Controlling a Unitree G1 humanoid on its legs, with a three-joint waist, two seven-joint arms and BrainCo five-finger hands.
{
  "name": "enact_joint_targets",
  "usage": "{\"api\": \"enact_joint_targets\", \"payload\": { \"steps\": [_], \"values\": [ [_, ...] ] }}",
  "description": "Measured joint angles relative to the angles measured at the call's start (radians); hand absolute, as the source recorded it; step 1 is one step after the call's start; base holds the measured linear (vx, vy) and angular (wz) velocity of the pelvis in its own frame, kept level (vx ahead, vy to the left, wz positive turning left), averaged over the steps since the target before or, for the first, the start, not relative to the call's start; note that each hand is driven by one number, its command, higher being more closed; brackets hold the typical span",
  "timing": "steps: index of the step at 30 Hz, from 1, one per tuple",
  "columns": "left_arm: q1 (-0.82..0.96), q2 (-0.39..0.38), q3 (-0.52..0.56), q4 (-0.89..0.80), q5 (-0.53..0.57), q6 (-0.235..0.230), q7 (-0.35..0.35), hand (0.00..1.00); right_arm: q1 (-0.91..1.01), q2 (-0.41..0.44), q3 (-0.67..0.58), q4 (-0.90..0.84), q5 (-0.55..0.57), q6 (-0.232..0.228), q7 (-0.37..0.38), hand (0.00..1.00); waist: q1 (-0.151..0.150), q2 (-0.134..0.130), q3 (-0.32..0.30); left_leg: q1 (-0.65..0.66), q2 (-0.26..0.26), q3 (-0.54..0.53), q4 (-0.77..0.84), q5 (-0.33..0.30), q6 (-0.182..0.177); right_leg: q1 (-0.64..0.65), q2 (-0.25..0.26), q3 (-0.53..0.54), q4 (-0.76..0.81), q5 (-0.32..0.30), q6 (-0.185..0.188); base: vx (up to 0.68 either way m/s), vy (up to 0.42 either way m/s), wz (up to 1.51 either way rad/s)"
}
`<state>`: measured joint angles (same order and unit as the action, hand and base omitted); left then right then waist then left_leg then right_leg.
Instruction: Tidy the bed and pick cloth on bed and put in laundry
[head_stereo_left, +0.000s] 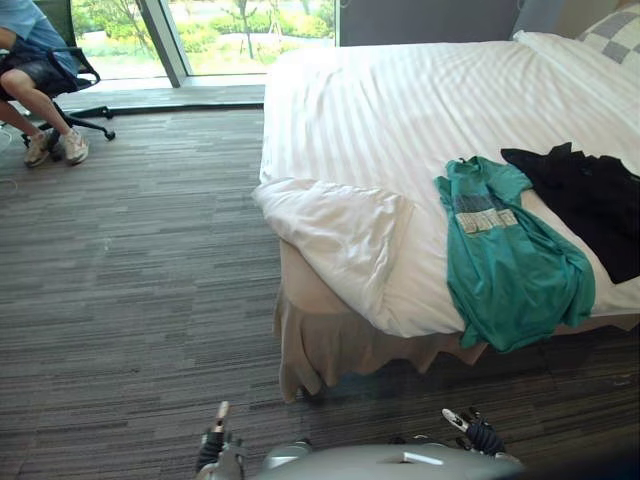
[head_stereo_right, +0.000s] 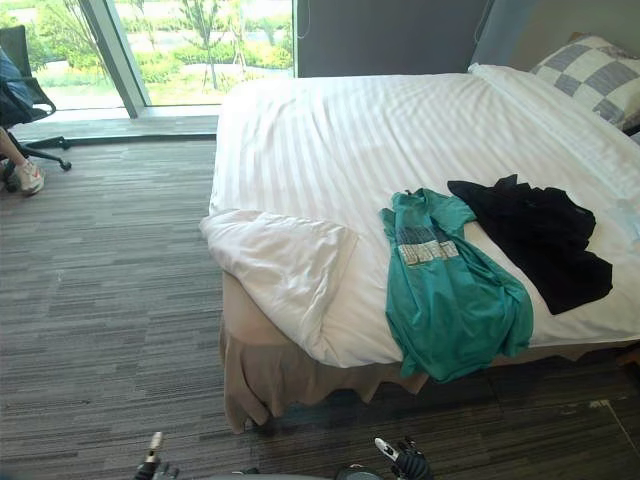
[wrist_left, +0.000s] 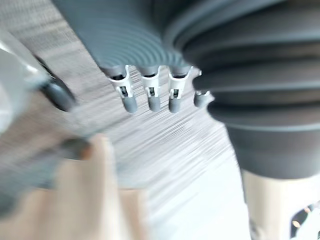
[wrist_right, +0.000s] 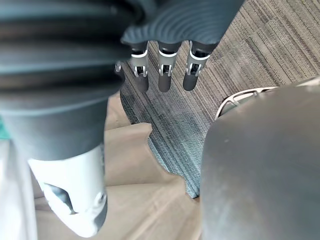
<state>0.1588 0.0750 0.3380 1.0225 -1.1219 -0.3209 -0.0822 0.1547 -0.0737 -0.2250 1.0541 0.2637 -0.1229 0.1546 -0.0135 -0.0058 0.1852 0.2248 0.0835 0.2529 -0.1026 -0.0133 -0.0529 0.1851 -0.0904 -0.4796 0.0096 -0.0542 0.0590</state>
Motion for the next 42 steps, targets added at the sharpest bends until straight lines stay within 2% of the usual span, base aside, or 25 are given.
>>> {"api": "enact_joint_targets", "payload": {
  "steps": [1,2,3,7,8,9,10,11,12,15,17,19,22,24,26,27,29,30,31,33,35,37,39,40,42],
  "values": [
    [0.002,0.004,0.007,-0.027,-0.03,-0.015,-0.006,0.0,0.001,-0.002,0.001,-0.002,0.0,0.008,0.0,0.0,0.0,0.0,0.0,-0.001,0.0,0.001,0.0,0.0,-0.001,0.0,0.001,0.0,-0.002,0.001,-0.001,-0.06,0.016,-0.04],
    [0.003,0.01,0.028,-0.087,-0.073,-0.052,-0.019,0.0,0.005,-0.006,0.005,-0.013,-0.001,0.027,0.0,0.0,0.0,0.003,0.002,-0.002,0.0,0.002,0.0,-0.004,-0.006,0.001,0.001,0.001,-0.006,0.002,-0.004,-0.03,0.016,-0.04],
    [0.003,0.016,0.044,-0.153,-0.079,-0.092,-0.022,0.0,0.011,-0.006,0.006,-0.024,0.0,0.042,0.0,0.0,-0.001,0.004,0.002,-0.002,0.0,0.003,0.0,-0.004,-0.006,0.001,0.002,0.001,-0.009,0.002,-0.005,-0.04,0.021,-0.04],
    [-0.02,0.031,0.134,-0.33,-0.05,-0.186,-0.017,0.0,0.053,-0.007,0.019,-0.082,0.0,0.07,-0.001,0.0,-0.01,0.012,0.0,-0.004,0.0,0.009,-0.001,-0.014,-0.002,0.0,0.002,0.002,-0.013,-0.001,-0.01,0.01,0.014,-0.02],
    [-0.023,0.036,0.147,-0.351,-0.026,-0.199,-0.007,0.0,0.059,-0.008,0.023,-0.087,0.0,0.074,-0.002,0.0,-0.013,0.014,-0.001,-0.004,0.0,0.01,-0.001,-0.015,-0.003,0.0,0.002,0.002,-0.014,-0.001,-0.01,0.05,0.025,-0.06],
    [-0.026,0.051,0.167,-0.397,0.054,-0.221,0.029,0.0,0.069,-0.008,0.027,-0.101,0.002,0.076,-0.004,0.0,-0.019,0.018,-0.003,-0.004,0.0,0.014,-0.001,-0.018,-0.008,0.0,0.004,0.006,-0.017,-0.001,-0.01,0.09,0.028,-0.05],
    [-0.039,0.081,0.202,-0.445,0.181,-0.231,0.09,0.0,0.08,-0.009,0.028,-0.119,0.005,0.075,-0.006,0.0,-0.024,0.021,-0.006,-0.004,0.0,0.016,0.0,-0.022,-0.01,0.002,0.006,0.008,-0.02,0.002,-0.012,0.09,0.021,-0.02],
    [-0.054,0.104,0.219,-0.46,0.247,-0.232,0.117,0.0,0.086,-0.009,0.028,-0.123,0.006,0.074,-0.007,0.0,-0.024,0.023,-0.007,-0.004,0.0,0.016,0.0,-0.024,-0.011,0.003,0.007,0.009,-0.021,0.003,-0.01,0.11,0.019,0.02],
    [-0.09,0.178,0.248,-0.488,0.366,-0.227,0.152,0.0,0.096,-0.01,0.03,-0.124,0.006,0.074,-0.006,0.0,-0.024,0.025,-0.008,-0.001,0.002,0.017,0.0,-0.025,-0.01,0.007,0.01,0.012,-0.025,0.004,-0.007,0.1,0.005,0.01],
    [-0.19,0.387,0.26,-0.554,0.525,-0.206,0.151,0.0,0.127,-0.018,0.04,-0.126,0.007,0.07,-0.005,0.0,-0.022,0.035,-0.029,0.004,0.001,0.032,0.005,-0.027,-0.013,0.011,0.015,0.026,-0.03,0.008,0.001,0.11,0.016,-0.03],
    [-0.254,0.454,0.243,-0.59,0.587,-0.196,0.15,0.0,0.13,-0.021,0.039,-0.129,0.009,0.069,-0.005,0.0,-0.027,0.039,-0.036,0.011,-0.001,0.043,0.006,-0.027,-0.013,0.018,0.015,0.047,-0.029,0.018,0.016,0.12,0.049,0.02],
    [-0.313,0.479,0.187,-0.624,0.66,-0.187,0.154,0.0,0.131,-0.027,0.039,-0.136,0.012,0.068,-0.011,0.0,-0.028,0.047,-0.036,0.022,-0.004,0.046,0.006,-0.029,-0.016,0.027,0.013,0.054,-0.029,0.018,0.015,0.09,0.04,0.03],
    [-0.374,0.485,0.059,-0.649,0.811,-0.153,0.175,0.0,0.132,-0.028,0.038,-0.147,0.028,0.076,-0.031,0.0,-0.036,0.055,-0.037,0.019,-0.004,0.057,0.038,-0.041,-0.028,0.033,0.006,0.061,-0.02,0.018,0.014,0.06,0.019,-0.02],
    [-0.416,0.486,-0.034,-0.649,0.956,-0.099,0.181,0.0,0.132,-0.029,0.038,-0.166,0.029,0.096,-0.047,0.0,-0.04,0.061,-0.03,0.015,0.005,0.07,0.089,-0.067,-0.024,0.031,0.002,0.086,0.013,0.009,0.002,0.02,0.008,-0.17],
    [-0.442,0.491,-0.105,-0.651,1.012,-0.073,0.183,0.0,0.128,-0.029,0.038,-0.181,0.031,0.104,-0.054,0.0,-0.052,0.065,-0.02,0.005,0.009,0.071,0.116,-0.079,-0.02,0.018,-0.003,0.095,0.045,-0.001,-0.008,-0.01,0.016,-0.06],
    [-0.473,0.493,-0.17,-0.661,1.07,-0.041,0.19,0.0,0.123,-0.03,0.037,-0.2,0.04,0.115,-0.061,0.0,-0.059,0.07,-0.016,-0.023,0.007,0.073,0.13,-0.08,-0.018,-0.025,-0.014,0.109,0.085,-0.015,-0.014,-0.05,0.034,-0.06],
    [-0.507,0.494,-0.234,-0.677,1.113,-0.009,0.196,0.0,0.117,-0.03,0.037,-0.214,0.048,0.121,-0.069,0.0,-0.065,0.071,-0.005,-0.058,0.003,0.076,0.146,-0.081,-0.017,-0.072,-0.023,0.113,0.12,-0.03,-0.008,-0.05,0.015,-0.04],
    [-0.527,0.492,-0.297,-0.689,1.153,0.034,0.203,0.0,0.114,-0.032,0.037,-0.232,0.057,0.134,-0.077,0.0,-0.077,0.075,0.01,-0.08,0.002,0.08,0.152,-0.085,-0.011,-0.111,-0.028,0.123,0.152,-0.042,-0.006,-0.05,-0.005,-0.03],
    [-0.531,0.492,-0.319,-0.688,1.164,0.05,0.204,0.0,0.112,-0.032,0.037,-0.237,0.063,0.138,-0.079,0.0,-0.081,0.076,0.015,-0.086,0.002,0.084,0.157,-0.089,-0.005,-0.123,-0.03,0.135,0.165,-0.051,-0.002,-0.05,0.002,-0.14],
    [-0.541,0.483,-0.384,-0.684,1.225,0.122,0.224,0.0,0.105,-0.035,0.039,-0.26,0.068,0.151,-0.081,0.0,-0.09,0.079,0.048,-0.101,0.002,0.107,0.18,-0.102,-0.002,-0.163,-0.04,0.167,0.227,-0.078,-0.002,-0.1,-0.013,-0.31],
    [-0.564,0.482,-0.434,-0.672,1.267,0.173,0.26,0.0,0.093,-0.043,0.039,-0.269,0.068,0.16,-0.081,0.0,-0.107,0.084,0.06,-0.131,-0.001,0.122,0.199,-0.119,0.002,-0.215,-0.053,0.187,0.278,-0.11,0.007,-0.12,-0.028,-0.2],
    [-0.662,0.481,-0.499,-0.601,1.327,0.255,0.33,0.0,0.068,-0.065,0.039,-0.288,0.073,0.175,-0.081,0.0,-0.116,0.092,0.097,-0.175,-0.005,0.135,0.218,-0.124,0.003,-0.29,-0.064,0.218,0.341,-0.13,0.005,-0.11,-0.034,-0.18],
    [-0.692,0.481,-0.509,-0.574,1.34,0.29,0.354,0.0,0.06,-0.069,0.038,-0.295,0.08,0.174,-0.081,0.0,-0.128,0.09,0.118,-0.179,-0.006,0.141,0.221,-0.124,0.003,-0.303,-0.07,0.22,0.361,-0.139,0.002,-0.07,-0.038,-0.1],
    [-0.72,0.481,-0.527,-0.539,1.34,0.328,0.384,0.0,0.047,-0.072,0.039,-0.295,0.089,0.171,-0.079,0.0,-0.141,0.088,0.13,-0.197,-0.003,0.149,0.231,-0.124,0.002,-0.329,-0.072,0.227,0.379,-0.144,-0.001,-0.09,-0.052,-0.13],
    [-0.752,0.479,-0.538,-0.513,1.342,0.359,0.411,0.0,0.035,-0.073,0.044,-0.307,0.094,0.158,-0.079,0.0,-0.146,0.087,0.145,-0.221,-0.001,0.16,0.236,-0.124,0.002,-0.363,-0.074,0.24,0.393,-0.145,-0.003,-0.07,-0.042,-0.17]
  ]
}}
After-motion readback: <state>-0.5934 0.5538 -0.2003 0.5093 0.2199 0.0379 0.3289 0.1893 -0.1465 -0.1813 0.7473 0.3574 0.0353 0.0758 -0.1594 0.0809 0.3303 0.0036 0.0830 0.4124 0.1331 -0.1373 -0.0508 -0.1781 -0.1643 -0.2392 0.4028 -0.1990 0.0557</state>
